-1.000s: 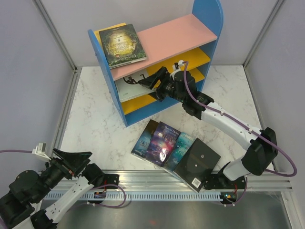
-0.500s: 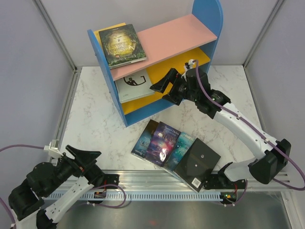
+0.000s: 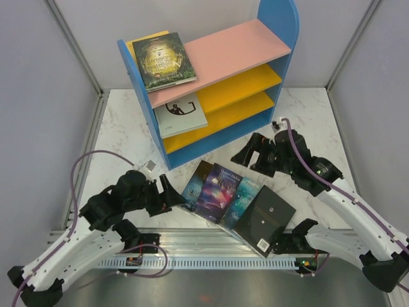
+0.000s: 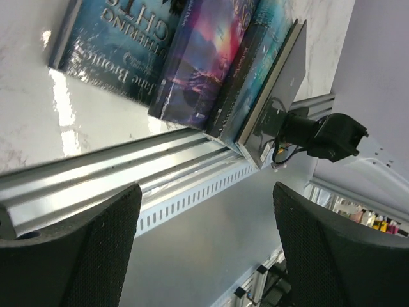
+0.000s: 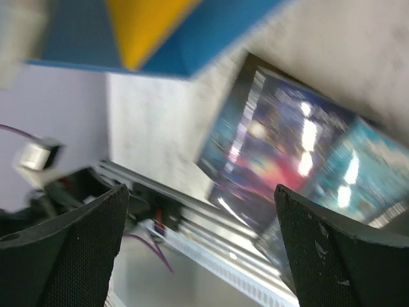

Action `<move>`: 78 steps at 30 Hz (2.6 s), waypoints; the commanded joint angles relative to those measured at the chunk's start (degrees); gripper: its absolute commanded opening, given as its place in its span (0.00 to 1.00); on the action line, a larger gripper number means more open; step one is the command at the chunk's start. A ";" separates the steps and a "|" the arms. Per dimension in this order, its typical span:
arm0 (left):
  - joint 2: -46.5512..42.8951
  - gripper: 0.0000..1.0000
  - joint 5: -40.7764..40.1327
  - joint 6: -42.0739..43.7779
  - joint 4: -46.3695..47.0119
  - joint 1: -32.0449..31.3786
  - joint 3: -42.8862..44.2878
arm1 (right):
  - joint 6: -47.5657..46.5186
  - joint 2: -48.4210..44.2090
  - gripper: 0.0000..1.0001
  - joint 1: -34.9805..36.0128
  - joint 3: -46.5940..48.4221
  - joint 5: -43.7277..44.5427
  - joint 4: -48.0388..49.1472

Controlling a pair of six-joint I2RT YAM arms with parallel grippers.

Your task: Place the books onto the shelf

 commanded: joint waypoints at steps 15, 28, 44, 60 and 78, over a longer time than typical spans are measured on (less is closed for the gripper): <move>39.25 0.84 11.90 17.34 38.36 -0.15 -4.55 | 5.63 -20.15 0.98 -0.28 -12.55 5.82 -21.75; 51.30 0.61 24.20 14.27 57.77 -1.11 -7.63 | 3.61 -16.72 0.98 -0.19 -11.67 5.82 -22.55; 41.66 0.02 21.94 4.78 60.72 -6.91 -10.36 | 1.76 -15.58 0.98 -0.19 -11.67 2.32 -15.96; -4.48 0.02 -0.65 -12.61 34.33 -6.12 -10.36 | 17.83 -21.46 0.98 -0.19 -29.50 -15.53 18.04; -16.46 0.02 -5.93 -22.38 42.31 -6.21 -15.36 | 25.40 -21.38 0.98 1.55 -37.42 -20.90 32.03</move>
